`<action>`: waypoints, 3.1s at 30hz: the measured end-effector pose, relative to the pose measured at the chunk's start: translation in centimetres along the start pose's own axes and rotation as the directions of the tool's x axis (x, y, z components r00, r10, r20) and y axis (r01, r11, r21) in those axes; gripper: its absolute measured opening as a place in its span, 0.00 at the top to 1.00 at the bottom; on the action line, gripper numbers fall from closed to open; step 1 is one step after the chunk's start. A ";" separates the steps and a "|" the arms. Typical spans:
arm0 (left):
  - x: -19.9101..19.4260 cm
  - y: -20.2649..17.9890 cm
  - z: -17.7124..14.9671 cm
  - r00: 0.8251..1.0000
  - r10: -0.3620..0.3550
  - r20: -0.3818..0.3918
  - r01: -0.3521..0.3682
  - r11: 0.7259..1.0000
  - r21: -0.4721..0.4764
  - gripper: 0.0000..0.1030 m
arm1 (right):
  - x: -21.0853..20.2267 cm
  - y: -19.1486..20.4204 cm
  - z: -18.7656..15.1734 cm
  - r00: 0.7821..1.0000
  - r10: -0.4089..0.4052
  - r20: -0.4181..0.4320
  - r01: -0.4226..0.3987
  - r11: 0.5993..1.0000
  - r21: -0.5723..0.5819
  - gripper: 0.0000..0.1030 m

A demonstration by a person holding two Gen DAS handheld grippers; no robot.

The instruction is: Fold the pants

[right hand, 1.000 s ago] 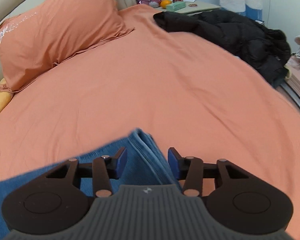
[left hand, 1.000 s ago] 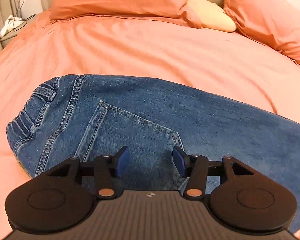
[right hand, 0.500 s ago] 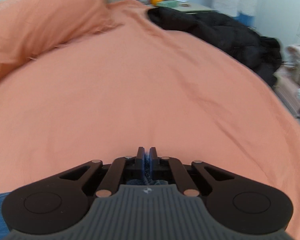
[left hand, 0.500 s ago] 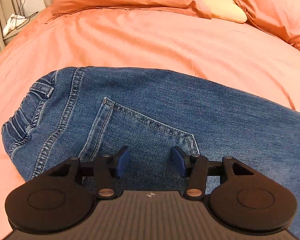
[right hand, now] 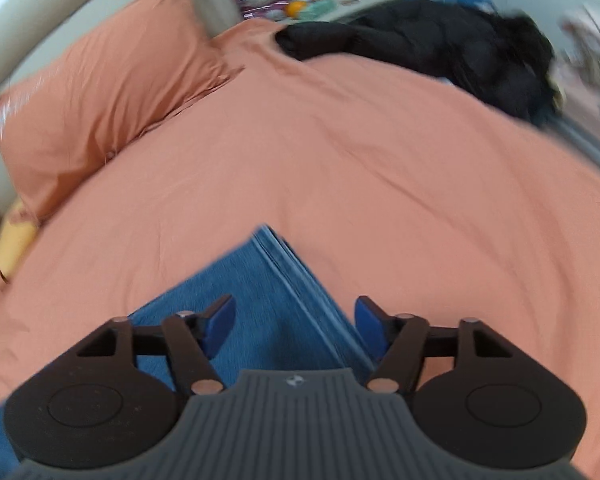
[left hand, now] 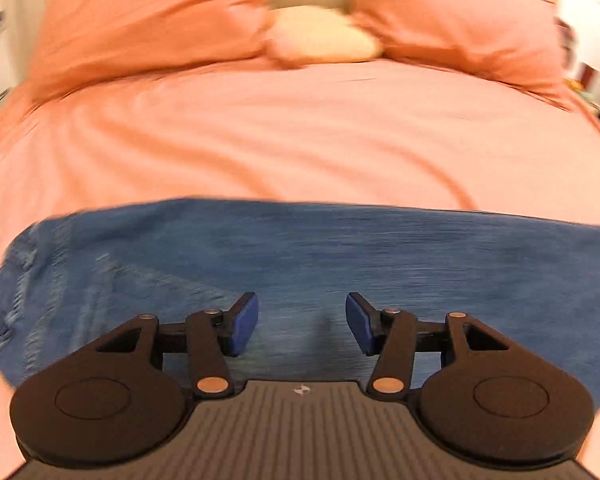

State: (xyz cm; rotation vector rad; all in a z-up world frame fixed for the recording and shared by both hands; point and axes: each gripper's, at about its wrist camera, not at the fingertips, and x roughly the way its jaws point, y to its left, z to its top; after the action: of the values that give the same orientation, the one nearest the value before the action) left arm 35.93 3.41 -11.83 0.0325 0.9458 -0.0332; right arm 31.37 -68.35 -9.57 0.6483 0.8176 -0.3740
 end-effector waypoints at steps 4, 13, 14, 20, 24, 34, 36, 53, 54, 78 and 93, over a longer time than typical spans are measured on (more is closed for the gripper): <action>0.1 -4.5 0.7 0.998 -0.068 -0.002 0.068 0.994 0.088 0.42 | -0.7 -3.8 -3.1 0.999 0.048 -0.017 -0.045 0.986 0.159 0.37; 2.1 -13.6 1.8 0.980 -0.196 -0.046 0.201 0.963 0.182 0.48 | 2.8 -8.0 -7.4 0.976 0.217 0.032 -0.209 0.874 0.439 0.56; 2.5 -14.6 1.9 0.977 -0.206 -0.050 0.212 0.958 0.195 0.48 | 3.1 -8.2 -7.5 0.972 0.229 0.045 -0.224 0.864 0.451 0.62; 6.4 -20.7 3.2 0.968 -0.229 -0.098 0.248 0.927 0.281 0.60 | 4.8 -9.4 -8.0 0.960 0.275 0.062 -0.269 0.828 0.493 0.91; 9.2 -24.4 4.6 0.965 -0.234 -0.118 0.259 0.921 0.291 0.65 | 5.1 -9.2 -8.0 0.961 0.270 0.056 -0.266 0.851 0.453 0.95; 13.6 -29.1 6.5 0.983 -0.101 -0.151 0.149 0.926 0.346 0.67 | 5.6 -8.5 -7.7 0.972 0.231 0.035 -0.227 0.897 0.379 0.97; 12.7 -29.3 6.5 0.985 -0.094 -0.141 0.141 0.918 0.371 0.73 | 5.7 -8.5 -7.6 0.974 0.225 0.031 -0.220 0.902 0.372 0.98; 3.8 -30.2 -5.2 0.934 -0.214 -0.284 0.341 0.766 0.545 1.00 | 3.3 -5.4 -5.1 0.990 0.138 -0.010 -0.131 0.956 0.261 0.98; 3.5 -30.1 -5.7 0.932 -0.223 -0.285 0.347 0.774 0.530 1.00 | 2.7 -4.9 -4.7 0.991 0.136 -0.005 -0.131 0.960 0.248 0.98; -6.3 -12.9 -7.5 0.939 -0.332 -0.084 0.343 0.911 0.230 0.95 | -13.6 27.6 -9.3 0.910 0.414 0.020 -0.369 0.830 -0.418 0.99; -5.3 -1.5 -7.0 0.934 -0.358 -0.013 0.356 0.932 -0.073 0.70 | 0.9 32.5 -31.9 0.906 0.226 -0.358 -0.385 0.791 -0.475 0.98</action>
State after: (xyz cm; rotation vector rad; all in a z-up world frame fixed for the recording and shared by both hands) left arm 27.06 2.28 -11.67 -0.2055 0.9690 -0.3376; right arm 32.01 -23.03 -13.98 0.2934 1.0171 0.2620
